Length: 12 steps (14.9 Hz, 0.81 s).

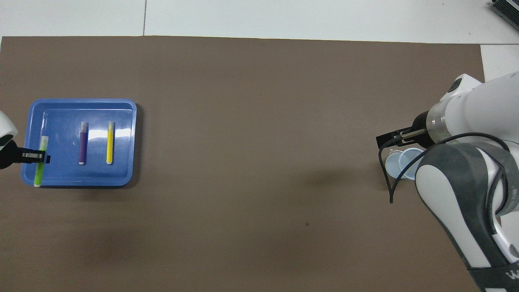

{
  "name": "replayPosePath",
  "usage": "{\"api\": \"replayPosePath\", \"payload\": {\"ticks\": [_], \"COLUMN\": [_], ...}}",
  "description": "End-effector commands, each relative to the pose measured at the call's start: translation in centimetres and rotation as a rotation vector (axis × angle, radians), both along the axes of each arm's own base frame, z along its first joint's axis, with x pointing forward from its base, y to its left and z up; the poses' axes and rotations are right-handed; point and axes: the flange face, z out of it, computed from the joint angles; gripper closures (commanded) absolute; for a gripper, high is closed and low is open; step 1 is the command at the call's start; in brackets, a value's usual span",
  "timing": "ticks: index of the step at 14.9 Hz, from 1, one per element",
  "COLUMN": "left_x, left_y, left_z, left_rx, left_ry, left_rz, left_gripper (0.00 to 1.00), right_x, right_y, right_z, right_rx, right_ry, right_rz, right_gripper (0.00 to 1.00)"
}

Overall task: Right arm passes pens to left for tray arrangement
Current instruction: 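Lower the green pen into the tray beside the purple pen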

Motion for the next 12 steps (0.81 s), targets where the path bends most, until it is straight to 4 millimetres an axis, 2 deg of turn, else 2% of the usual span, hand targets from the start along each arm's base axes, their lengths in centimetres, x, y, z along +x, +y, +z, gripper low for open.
{"api": "replayPosePath", "payload": {"ticks": [1, 6, 8, 12], "left_x": [0.3, 2.0, 2.5, 3.0], "left_y": [1.0, 2.3, 2.7, 2.8], "left_z": [-1.9, -7.6, -9.1, -10.6], "left_rx": [0.017, -0.005, -0.009, -0.009], "left_ry": [-0.013, -0.057, -0.077, -0.110], "left_rz": [-0.015, 0.003, 0.010, 0.013], "left_gripper": [1.00, 1.00, 1.00, 1.00], "right_x": [0.1, -0.9, -0.7, -1.2], "right_y": [-1.6, -2.1, -2.5, -2.7], "right_z": [0.1, 0.1, 0.1, -0.2], "right_rx": [-0.020, -0.021, -0.020, -0.020], "right_ry": [0.008, 0.068, 0.057, 0.086], "right_rz": [0.030, 0.026, 0.020, 0.017], "right_gripper": [0.00, 0.00, 0.00, 0.00]}}
